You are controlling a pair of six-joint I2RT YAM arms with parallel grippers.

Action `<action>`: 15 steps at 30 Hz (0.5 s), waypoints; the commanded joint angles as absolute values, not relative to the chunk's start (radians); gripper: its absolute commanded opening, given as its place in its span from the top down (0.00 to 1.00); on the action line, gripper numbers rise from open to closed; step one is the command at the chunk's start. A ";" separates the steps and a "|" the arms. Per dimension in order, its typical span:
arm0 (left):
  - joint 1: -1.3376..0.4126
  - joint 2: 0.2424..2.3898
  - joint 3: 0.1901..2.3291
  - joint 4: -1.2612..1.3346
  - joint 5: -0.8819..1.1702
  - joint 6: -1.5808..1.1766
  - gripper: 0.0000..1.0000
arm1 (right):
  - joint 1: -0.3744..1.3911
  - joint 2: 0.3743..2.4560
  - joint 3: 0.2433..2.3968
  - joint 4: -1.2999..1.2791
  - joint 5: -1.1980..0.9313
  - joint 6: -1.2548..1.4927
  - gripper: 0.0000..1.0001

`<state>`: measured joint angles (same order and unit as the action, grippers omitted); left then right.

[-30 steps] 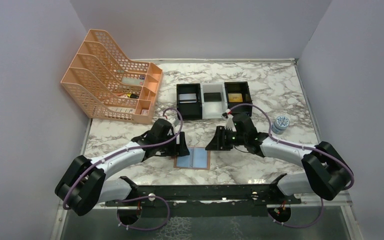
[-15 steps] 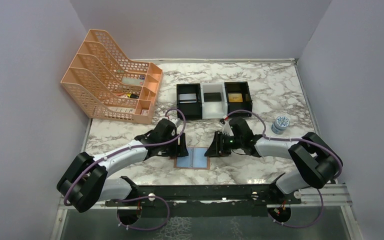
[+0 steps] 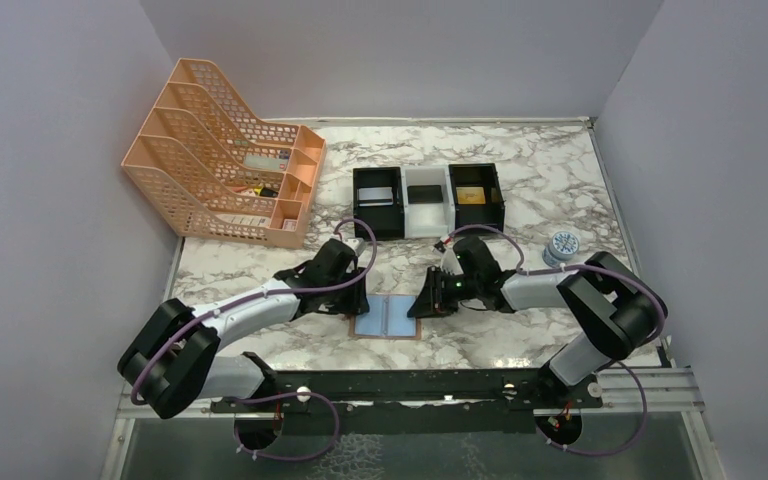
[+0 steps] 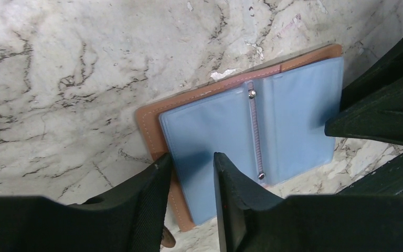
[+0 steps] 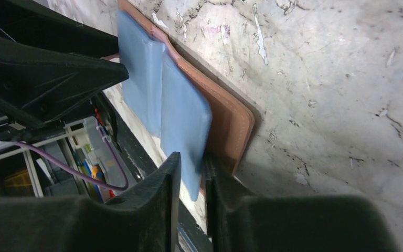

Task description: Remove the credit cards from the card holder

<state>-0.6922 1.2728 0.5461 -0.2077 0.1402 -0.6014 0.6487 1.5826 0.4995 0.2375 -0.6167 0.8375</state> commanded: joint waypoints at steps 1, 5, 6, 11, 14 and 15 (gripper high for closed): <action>-0.721 1.290 0.542 -0.222 0.149 -0.611 0.64 | 0.660 1.606 0.516 0.301 -0.657 0.867 0.83; -0.724 1.269 0.538 -0.215 0.141 -0.618 0.66 | 0.661 1.618 0.528 0.379 -0.720 0.904 0.98; -0.724 1.265 0.538 -0.216 0.142 -0.618 0.67 | 0.663 1.619 0.534 0.389 -0.727 0.905 0.99; -0.724 1.262 0.537 -0.209 0.145 -0.623 0.70 | 0.697 1.616 0.621 0.240 -0.643 0.824 0.99; -0.725 1.271 0.539 -0.203 0.152 -0.620 0.71 | 0.749 1.626 0.707 0.039 -0.465 0.749 0.99; -0.725 1.273 0.540 -0.203 0.153 -0.619 0.72 | 0.767 1.633 0.734 -0.023 -0.401 0.730 0.99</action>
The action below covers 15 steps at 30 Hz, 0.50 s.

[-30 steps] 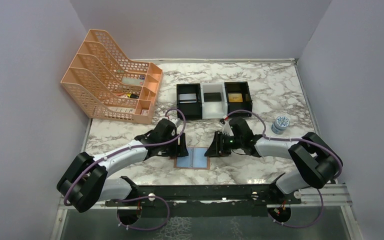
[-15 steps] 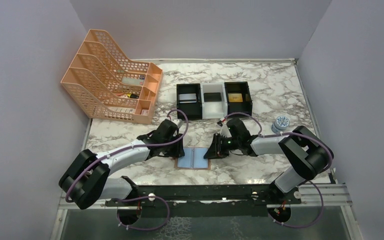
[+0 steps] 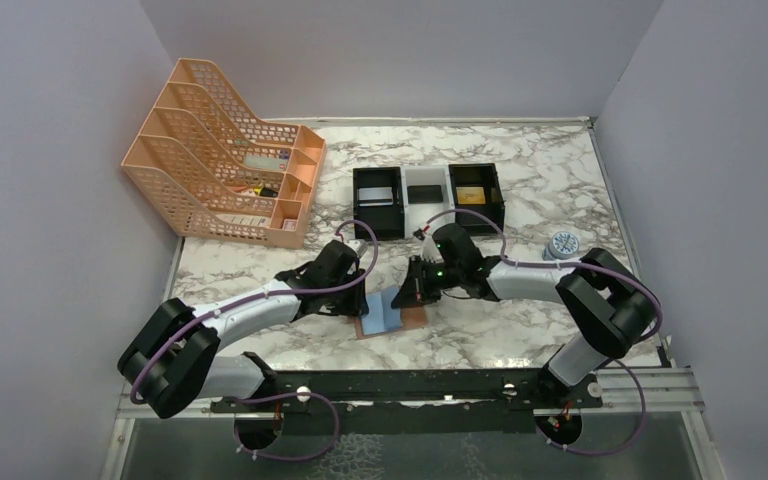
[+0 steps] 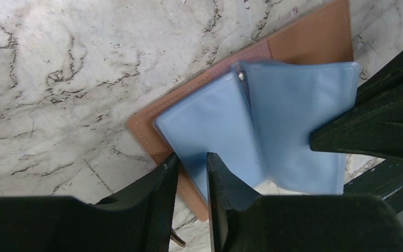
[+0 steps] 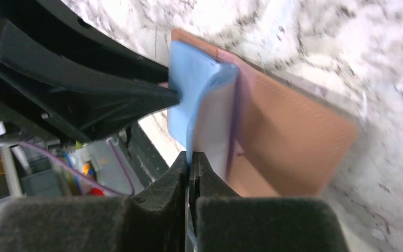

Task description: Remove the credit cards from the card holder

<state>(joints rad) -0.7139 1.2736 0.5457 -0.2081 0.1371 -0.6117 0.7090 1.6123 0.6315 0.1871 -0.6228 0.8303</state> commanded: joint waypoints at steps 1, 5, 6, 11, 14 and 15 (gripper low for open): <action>-0.726 1.277 0.543 -0.203 0.153 -0.618 0.73 | 0.782 1.640 0.758 -0.089 -0.347 0.713 0.99; -0.727 1.281 0.543 -0.200 0.149 -0.620 0.74 | 0.802 1.657 0.793 -0.153 -0.258 0.689 0.99; -0.727 1.280 0.543 -0.200 0.149 -0.621 0.74 | 0.804 1.656 0.799 -0.159 -0.247 0.685 0.99; -0.730 1.276 0.549 -0.201 0.142 -0.619 0.75 | 0.803 1.643 0.818 -0.136 -0.343 0.654 0.99; -0.729 1.275 0.556 -0.203 0.132 -0.617 0.75 | 0.802 1.628 0.837 -0.146 -0.357 0.649 0.98; -0.729 1.273 0.560 -0.204 0.128 -0.616 0.75 | 0.802 1.629 0.843 -0.164 -0.335 0.648 0.98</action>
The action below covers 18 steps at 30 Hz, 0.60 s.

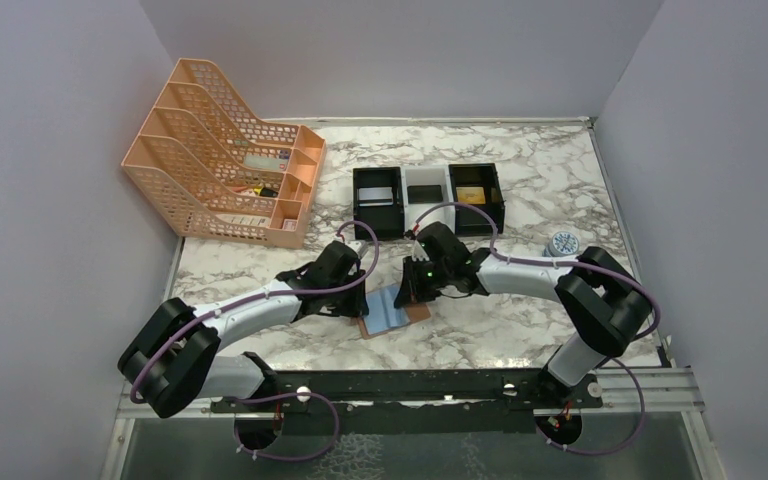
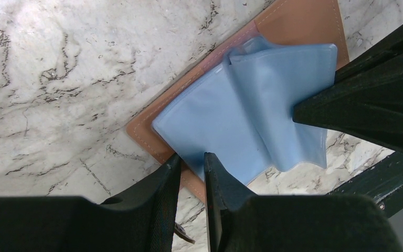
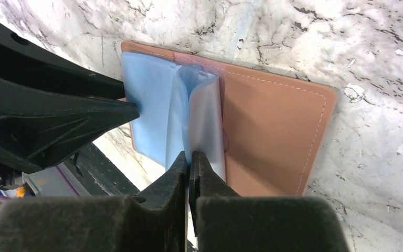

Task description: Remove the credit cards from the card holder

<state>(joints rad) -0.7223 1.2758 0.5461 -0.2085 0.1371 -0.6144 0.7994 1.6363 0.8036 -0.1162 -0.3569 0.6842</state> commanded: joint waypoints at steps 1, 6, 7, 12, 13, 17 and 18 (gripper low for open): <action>-0.729 1.272 0.565 -0.207 0.124 -0.614 0.74 | 0.801 1.633 0.850 -0.185 -0.298 0.647 0.98; -0.729 1.250 0.582 -0.223 0.089 -0.611 0.67 | 0.796 1.608 0.823 -0.257 -0.153 0.651 0.94; -0.729 1.244 0.584 -0.226 0.081 -0.612 0.65 | 0.797 1.598 0.810 -0.263 -0.135 0.653 0.92; -0.729 1.205 0.591 -0.231 0.043 -0.618 0.53 | 0.797 1.541 0.781 -0.314 -0.040 0.660 0.82; -0.729 1.194 0.594 -0.232 0.035 -0.618 0.51 | 0.796 1.526 0.776 -0.319 -0.020 0.657 0.79; -0.729 1.139 0.619 -0.267 -0.036 -0.608 0.37 | 0.795 1.486 0.801 -0.390 0.085 0.631 0.71; -0.728 1.125 0.629 -0.280 -0.059 -0.604 0.33 | 0.792 1.475 0.814 -0.415 0.120 0.628 0.69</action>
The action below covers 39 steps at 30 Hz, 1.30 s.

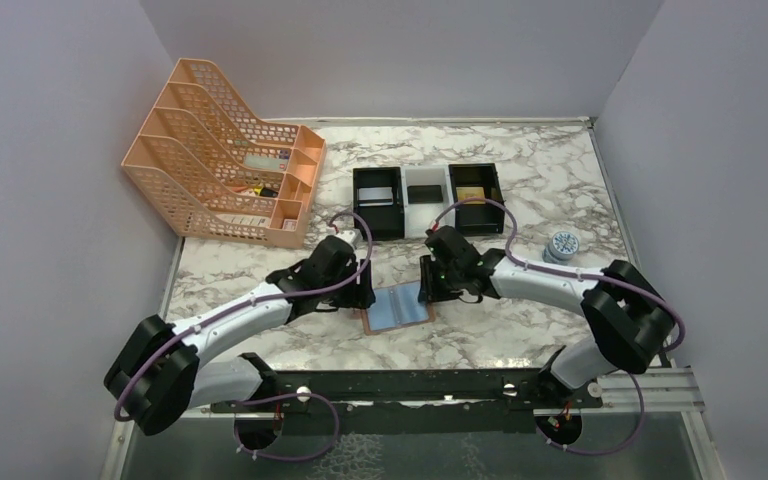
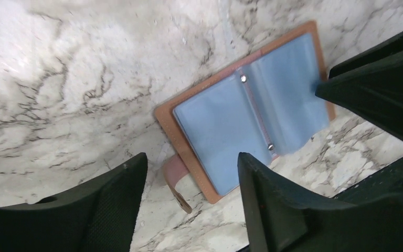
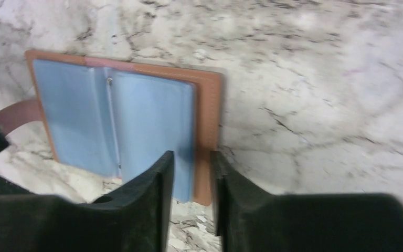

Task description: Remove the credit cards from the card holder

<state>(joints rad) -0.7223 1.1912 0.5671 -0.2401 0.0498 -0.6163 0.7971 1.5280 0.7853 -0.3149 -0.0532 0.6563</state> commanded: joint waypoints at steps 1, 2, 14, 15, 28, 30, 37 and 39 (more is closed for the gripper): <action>-0.727 1.111 0.639 -0.293 -0.081 -0.601 0.28 | 0.791 1.463 0.823 -0.433 0.145 0.620 0.64; -0.727 1.100 0.649 -0.302 -0.104 -0.596 0.23 | 0.790 1.445 0.830 -0.445 0.171 0.610 0.55; -0.599 1.043 0.831 -0.479 -0.369 -0.479 0.01 | 0.429 1.176 0.837 -0.269 0.110 0.393 0.26; -0.545 1.037 0.849 -0.500 -0.370 -0.478 0.01 | 0.370 1.158 0.839 -0.249 0.077 0.379 0.26; -0.460 0.894 1.002 -0.595 -0.611 -0.500 0.01 | 0.314 0.915 1.019 -0.204 -0.064 0.181 0.03; -0.460 0.892 1.023 -0.597 -0.609 -0.501 0.01 | 0.314 0.925 1.056 -0.244 -0.088 0.164 0.03; -0.461 0.880 1.059 -0.599 -0.606 -0.477 0.01 | 0.314 0.938 1.088 -0.309 -0.020 0.151 0.02; -0.461 0.890 1.076 -0.609 -0.619 -0.472 0.01 | 0.314 0.939 1.096 -0.316 -0.024 0.152 0.01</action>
<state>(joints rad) -0.4603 0.8932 1.0267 -0.5812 -0.5709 -0.4870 0.3103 0.9367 1.0775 -0.2710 -0.0212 0.1768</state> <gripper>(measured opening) 0.992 0.982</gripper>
